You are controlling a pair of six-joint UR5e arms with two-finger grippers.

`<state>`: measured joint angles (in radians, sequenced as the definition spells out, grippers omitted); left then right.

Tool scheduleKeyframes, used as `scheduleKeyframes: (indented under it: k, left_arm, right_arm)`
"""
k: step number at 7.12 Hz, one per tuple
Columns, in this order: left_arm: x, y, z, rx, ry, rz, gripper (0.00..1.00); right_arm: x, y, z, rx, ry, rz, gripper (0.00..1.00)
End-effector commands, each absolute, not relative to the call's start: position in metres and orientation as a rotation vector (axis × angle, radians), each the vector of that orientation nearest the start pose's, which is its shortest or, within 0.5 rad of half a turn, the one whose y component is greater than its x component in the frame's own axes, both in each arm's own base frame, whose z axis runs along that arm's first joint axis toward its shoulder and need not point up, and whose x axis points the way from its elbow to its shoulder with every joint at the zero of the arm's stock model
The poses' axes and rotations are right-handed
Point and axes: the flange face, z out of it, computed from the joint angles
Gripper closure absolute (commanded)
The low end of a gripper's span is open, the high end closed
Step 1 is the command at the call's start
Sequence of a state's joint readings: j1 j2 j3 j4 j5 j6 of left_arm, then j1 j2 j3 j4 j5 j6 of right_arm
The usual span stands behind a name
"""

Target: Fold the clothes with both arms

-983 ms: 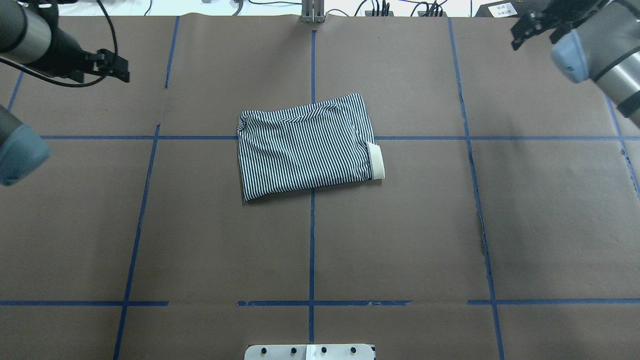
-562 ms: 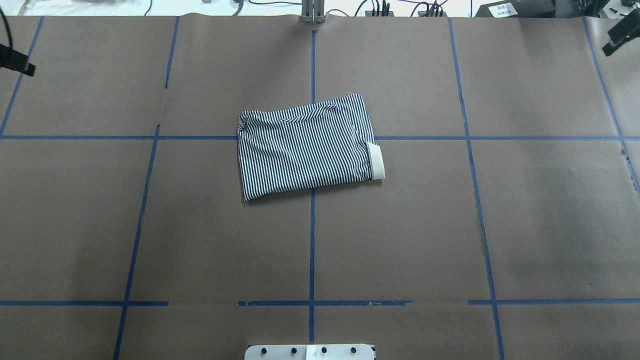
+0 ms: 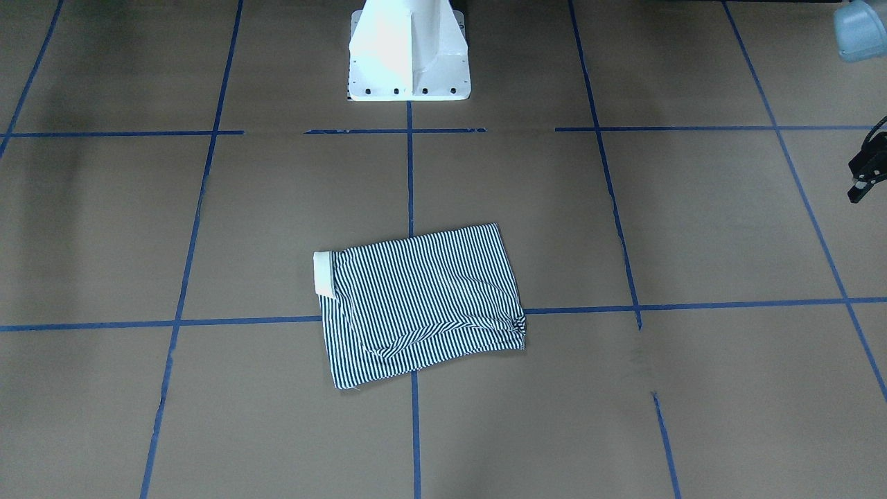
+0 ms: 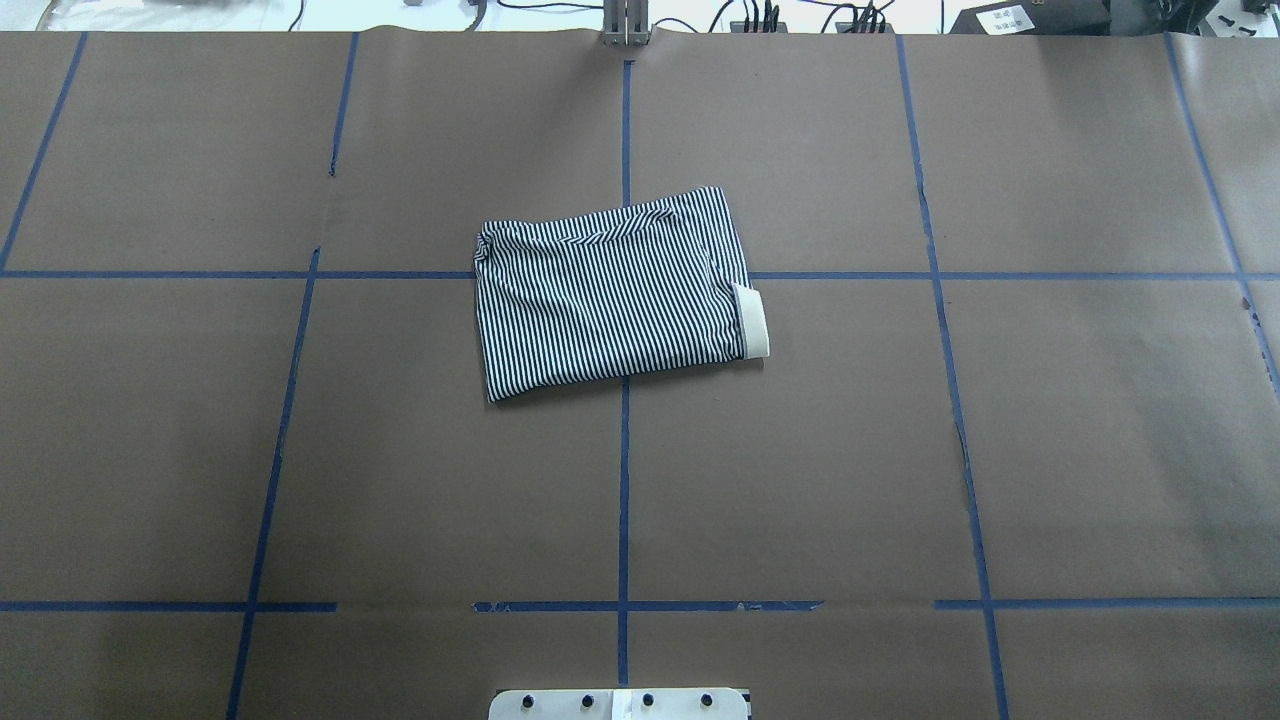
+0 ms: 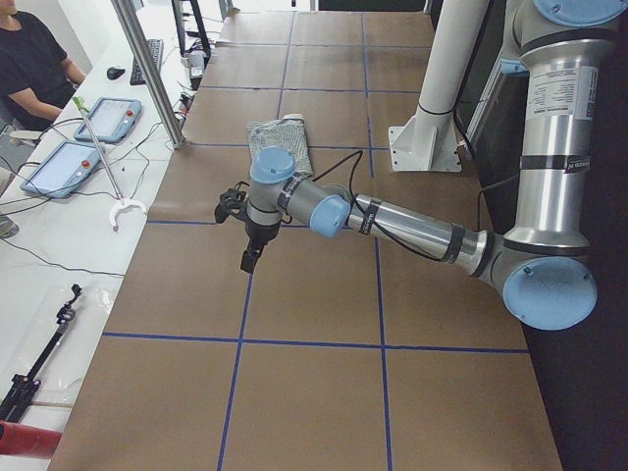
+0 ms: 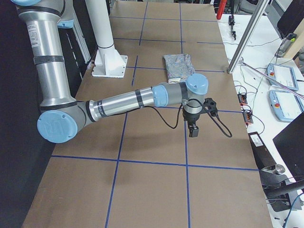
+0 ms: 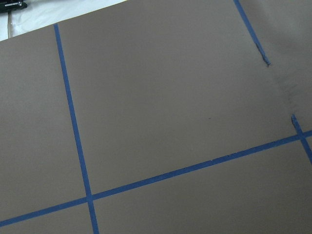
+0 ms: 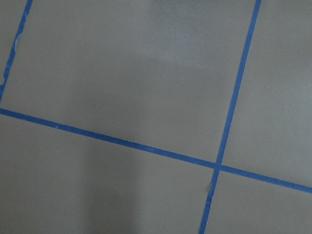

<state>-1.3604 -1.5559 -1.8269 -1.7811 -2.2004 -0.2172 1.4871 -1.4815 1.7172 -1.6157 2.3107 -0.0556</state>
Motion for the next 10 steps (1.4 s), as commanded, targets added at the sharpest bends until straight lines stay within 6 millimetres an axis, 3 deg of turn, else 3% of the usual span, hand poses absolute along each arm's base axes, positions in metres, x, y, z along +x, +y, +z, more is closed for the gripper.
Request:
scheduleKeyframes:
  k: [1,3,5,6,7,10]
  left_arm:
    - [0.028,-0.504,0.576,0.205,0.673,0.14,0.0]
    - [-0.006,-0.501,0.59,0.162,0.65,0.209,0.0]
    - [-0.053,-0.492,0.626,0.143,0.636,0.285,0.0]
    - [-0.062,-0.49,0.644,0.121,0.649,0.259,0.0]
    - [-0.058,-0.489,0.648,0.116,0.719,0.258,0.0]
    - [-0.056,-0.49,0.644,0.124,0.722,0.261,0.0]
  right_arm:
    - [0.028,-0.494,0.602,0.112,-0.745,-0.169,0.0]
    - [0.03,-0.474,0.646,0.014,-0.763,-0.122,0.0]
    - [0.044,-0.461,0.665,-0.017,-0.85,-0.061,0.0]
    - [0.053,-0.457,0.674,-0.027,-0.875,-0.03,0.0]
    - [0.059,-0.454,0.68,-0.031,-0.878,-0.01,0.0]
    - [0.065,-0.445,0.69,-0.041,-0.876,0.006,0.0]
